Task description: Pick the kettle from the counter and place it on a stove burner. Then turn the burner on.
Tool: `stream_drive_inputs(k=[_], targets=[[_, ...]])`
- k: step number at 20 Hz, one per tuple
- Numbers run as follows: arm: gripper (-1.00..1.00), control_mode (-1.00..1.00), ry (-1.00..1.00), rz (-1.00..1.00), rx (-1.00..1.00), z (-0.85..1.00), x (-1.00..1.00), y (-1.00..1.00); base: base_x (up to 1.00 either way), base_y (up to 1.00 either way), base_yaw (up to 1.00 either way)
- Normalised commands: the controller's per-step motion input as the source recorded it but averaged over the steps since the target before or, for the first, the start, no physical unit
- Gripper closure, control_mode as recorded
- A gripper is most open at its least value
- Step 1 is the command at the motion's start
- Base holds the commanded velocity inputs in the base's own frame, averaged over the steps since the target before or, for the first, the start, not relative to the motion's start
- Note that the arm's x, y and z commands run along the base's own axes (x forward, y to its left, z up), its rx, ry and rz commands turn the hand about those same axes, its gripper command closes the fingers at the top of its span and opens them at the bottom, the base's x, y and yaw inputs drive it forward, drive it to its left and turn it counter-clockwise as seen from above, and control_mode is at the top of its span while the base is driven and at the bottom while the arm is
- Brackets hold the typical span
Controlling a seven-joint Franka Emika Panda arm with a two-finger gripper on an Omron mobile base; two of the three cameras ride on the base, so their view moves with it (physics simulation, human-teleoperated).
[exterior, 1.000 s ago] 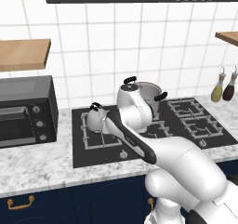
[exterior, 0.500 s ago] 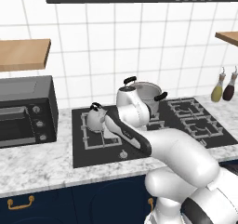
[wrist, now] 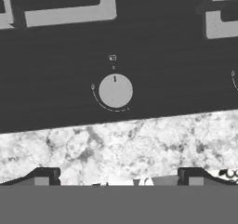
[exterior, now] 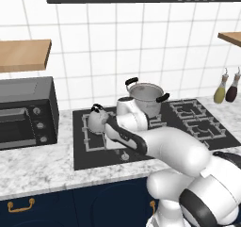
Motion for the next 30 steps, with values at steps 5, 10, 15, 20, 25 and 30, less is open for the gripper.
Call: stream_drive_inputs(k=[5, 10, 15, 20, 25, 30], targets=[[-1.00, -1.00, 0.02, 0.00, 0.00, -0.38, -0.01, -0.05, 0.00, 0.00, 0.00], [-1.00, -1.00, 0.02, 0.00, 0.00, -0.19, 0.00, -0.04, 0.00, 0.00, 0.00], [-1.00, -1.00, 0.00, 0.00, 0.00, -0.16, 0.03, -0.03, 0.00, 0.00, 0.00], [-1.00, -1.00, 0.00, 0.00, 0.00, -0.17, 0.16, 0.00, 0.00, 0.00, 0.00], [-1.00, -1.00, 0.00, 0.00, 0.00, -0.11, 0.29, 0.00, 0.00, 0.00, 0.00], [-1.00, -1.00, 0.00, 0.00, 0.00, -0.10, 0.31, 0.00, 0.00, 0.00, 0.00]])
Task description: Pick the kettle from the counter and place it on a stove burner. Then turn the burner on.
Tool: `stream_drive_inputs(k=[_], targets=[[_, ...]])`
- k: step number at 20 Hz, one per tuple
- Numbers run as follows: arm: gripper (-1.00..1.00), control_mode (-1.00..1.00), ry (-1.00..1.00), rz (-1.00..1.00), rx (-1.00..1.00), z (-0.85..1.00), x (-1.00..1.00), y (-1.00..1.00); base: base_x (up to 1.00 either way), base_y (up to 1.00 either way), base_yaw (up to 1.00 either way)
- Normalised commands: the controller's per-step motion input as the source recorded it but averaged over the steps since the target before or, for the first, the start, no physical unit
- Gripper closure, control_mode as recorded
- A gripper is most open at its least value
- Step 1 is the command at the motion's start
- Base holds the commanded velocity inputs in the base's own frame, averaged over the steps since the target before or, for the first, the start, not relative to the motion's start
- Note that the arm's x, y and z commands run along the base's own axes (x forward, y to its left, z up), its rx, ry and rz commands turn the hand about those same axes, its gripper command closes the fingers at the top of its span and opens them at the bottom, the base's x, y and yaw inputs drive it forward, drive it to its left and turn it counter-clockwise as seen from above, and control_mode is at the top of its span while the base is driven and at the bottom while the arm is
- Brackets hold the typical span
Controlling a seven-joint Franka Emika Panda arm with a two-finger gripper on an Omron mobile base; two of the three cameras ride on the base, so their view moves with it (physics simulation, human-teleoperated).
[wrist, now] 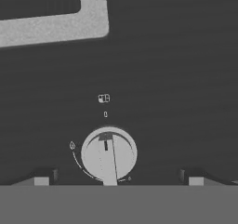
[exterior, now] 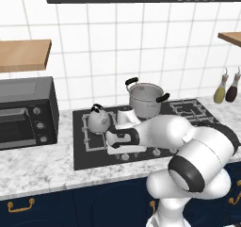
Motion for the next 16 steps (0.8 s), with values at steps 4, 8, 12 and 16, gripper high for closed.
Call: stream_drive_inputs(k=[4, 8, 12, 16], targets=[[-1.00, -1.00, 0.00, 0.00, 0.00, -0.24, 0.22, 0.00, 0.00, 0.00, 0.00], [1.00, -1.00, 0.00, 0.00, 0.00, -0.35, 0.08, 0.00, 0.00, 0.00, 0.00], [1.00, -1.00, 0.00, 0.00, 0.00, -0.34, 0.01, 0.00, 0.00, 0.00, 0.00], [1.00, -1.00, 0.00, 0.00, 0.00, -0.29, 0.00, 0.00, 0.00, 0.00, 0.00]])
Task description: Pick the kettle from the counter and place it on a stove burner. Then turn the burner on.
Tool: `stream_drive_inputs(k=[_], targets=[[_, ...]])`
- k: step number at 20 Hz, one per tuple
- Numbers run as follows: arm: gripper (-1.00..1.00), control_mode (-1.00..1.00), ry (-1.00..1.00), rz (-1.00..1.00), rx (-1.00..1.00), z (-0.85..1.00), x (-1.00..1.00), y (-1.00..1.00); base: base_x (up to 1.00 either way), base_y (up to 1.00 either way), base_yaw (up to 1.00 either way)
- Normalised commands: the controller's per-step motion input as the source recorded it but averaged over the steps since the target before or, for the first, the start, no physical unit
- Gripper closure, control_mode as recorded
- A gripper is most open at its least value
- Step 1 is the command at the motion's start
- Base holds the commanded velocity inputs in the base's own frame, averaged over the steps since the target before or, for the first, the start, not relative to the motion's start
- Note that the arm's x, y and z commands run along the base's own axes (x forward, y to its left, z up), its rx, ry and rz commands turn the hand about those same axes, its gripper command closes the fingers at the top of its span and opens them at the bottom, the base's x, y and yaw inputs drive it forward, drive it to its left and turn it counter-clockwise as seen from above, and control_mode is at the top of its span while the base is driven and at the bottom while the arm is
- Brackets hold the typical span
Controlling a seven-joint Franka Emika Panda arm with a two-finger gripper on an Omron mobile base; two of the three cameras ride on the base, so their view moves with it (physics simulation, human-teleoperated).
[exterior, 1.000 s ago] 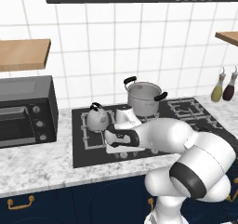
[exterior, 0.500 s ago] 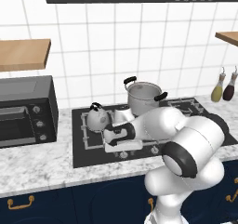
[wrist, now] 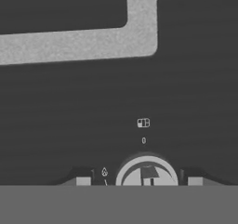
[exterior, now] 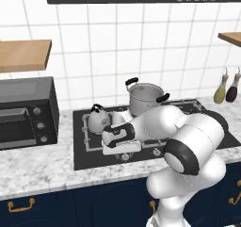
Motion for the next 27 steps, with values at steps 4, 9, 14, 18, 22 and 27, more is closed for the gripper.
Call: stream_drive_inputs(k=[4, 9, 14, 18, 22, 27], targets=[[1.00, -1.00, 0.00, 0.00, 0.00, -0.06, 0.00, 0.00, 0.00, 0.00, 0.00], [1.00, -1.00, 0.00, 0.18, 0.00, -0.23, 0.00, 0.00, 0.00, 0.00, 0.00], [1.00, -1.00, 0.00, 0.34, 0.00, -0.29, 0.00, -0.01, 0.00, 0.00, 0.00], [1.00, -1.00, -0.01, 0.40, 0.00, -0.37, 0.00, -0.07, 0.00, 0.00, 0.00], [1.00, -1.00, -0.01, 0.40, 0.00, -0.39, 0.00, -0.05, 0.00, 0.00, 0.00], [1.00, -1.00, -0.01, 0.31, 0.00, -0.23, 0.00, -0.01, 0.00, 0.00, 0.00]])
